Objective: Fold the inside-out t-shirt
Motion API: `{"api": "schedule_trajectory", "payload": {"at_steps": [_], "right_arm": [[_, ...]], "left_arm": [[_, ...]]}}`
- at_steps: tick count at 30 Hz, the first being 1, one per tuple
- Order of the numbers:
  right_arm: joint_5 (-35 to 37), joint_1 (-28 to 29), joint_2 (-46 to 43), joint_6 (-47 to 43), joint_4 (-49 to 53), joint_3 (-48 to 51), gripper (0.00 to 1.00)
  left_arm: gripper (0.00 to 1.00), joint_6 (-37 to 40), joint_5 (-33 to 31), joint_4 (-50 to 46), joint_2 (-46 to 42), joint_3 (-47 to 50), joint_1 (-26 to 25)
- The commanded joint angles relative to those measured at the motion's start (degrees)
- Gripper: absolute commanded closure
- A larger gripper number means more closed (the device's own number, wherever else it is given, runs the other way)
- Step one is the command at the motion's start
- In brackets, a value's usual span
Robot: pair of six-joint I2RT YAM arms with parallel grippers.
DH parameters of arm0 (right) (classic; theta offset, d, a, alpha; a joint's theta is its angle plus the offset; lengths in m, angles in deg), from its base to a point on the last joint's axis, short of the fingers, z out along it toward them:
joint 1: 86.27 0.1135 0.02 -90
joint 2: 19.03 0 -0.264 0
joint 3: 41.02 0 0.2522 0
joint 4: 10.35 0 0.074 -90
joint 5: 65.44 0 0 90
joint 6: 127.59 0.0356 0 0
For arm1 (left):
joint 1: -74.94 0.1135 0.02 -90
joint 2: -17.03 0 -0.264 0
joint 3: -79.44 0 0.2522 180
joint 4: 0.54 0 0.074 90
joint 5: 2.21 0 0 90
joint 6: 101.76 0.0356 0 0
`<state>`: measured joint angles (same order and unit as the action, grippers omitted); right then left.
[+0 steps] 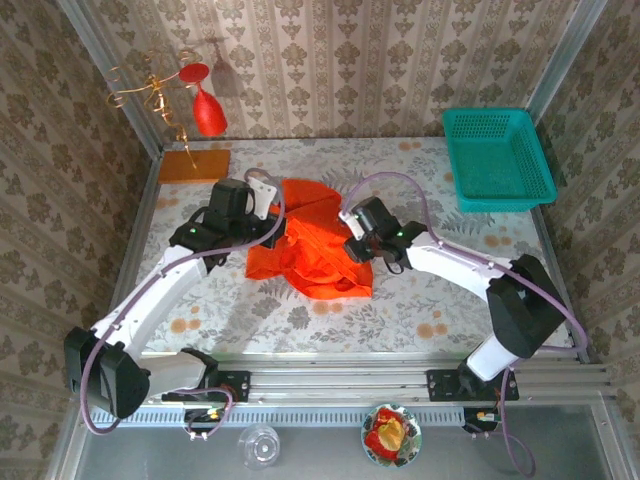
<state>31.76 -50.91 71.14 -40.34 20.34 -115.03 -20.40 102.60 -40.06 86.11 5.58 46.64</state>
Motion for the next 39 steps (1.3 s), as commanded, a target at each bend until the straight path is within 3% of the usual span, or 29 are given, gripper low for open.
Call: {"api": "schedule_trajectory", "payload": {"at_steps": [1,4,6,8,13,18,28,31,33,39], "right_arm": [[3.79,-2.07,-2.99,2.77,1.92,1.86,0.56],[-2.44,-2.44,-4.12,1.88,3.42,2.68,0.56],[-10.88,-1.59,-6.07,0.05,3.33,4.29,0.50],[-14.88,1.15,-8.82,-1.56,1.92,7.81,0.40],[-12.31,4.27,-9.46,-2.80,1.06,12.58,0.30],[-5.62,5.02,-4.45,-1.70,2.75,9.68,0.23],[-3.13,6.07,1.86,-3.35,4.90,4.73,0.23],[3.12,5.44,0.12,-1.59,3.34,4.97,0.26],[2.81,3.70,-2.10,0.04,2.16,5.56,0.33],[-3.07,-3.33,-6.94,5.61,-1.53,8.55,0.78]], "left_arm": [[1.00,-1.79,0.70,-1.31,-1.97,-1.16,0.98],[1.00,-2.69,1.38,-1.09,-2.37,-1.40,1.61],[1.00,-2.95,2.23,-0.87,-2.16,-1.67,1.69],[1.00,-3.21,2.59,-0.87,-1.80,-2.11,1.71],[1.00,-3.81,3.37,-0.57,-1.49,-2.50,1.76],[1.00,-4.18,3.66,-0.60,-1.60,-3.07,1.75],[1.00,-4.43,3.91,-0.87,-1.93,-4.40,1.76],[1.00,-4.02,3.49,-1.50,-2.17,-4.59,1.75],[1.00,-3.51,2.83,-2.35,-2.52,-4.73,1.80],[1.00,-3.39,2.55,-3.58,-3.75,-4.32,3.95]]}}
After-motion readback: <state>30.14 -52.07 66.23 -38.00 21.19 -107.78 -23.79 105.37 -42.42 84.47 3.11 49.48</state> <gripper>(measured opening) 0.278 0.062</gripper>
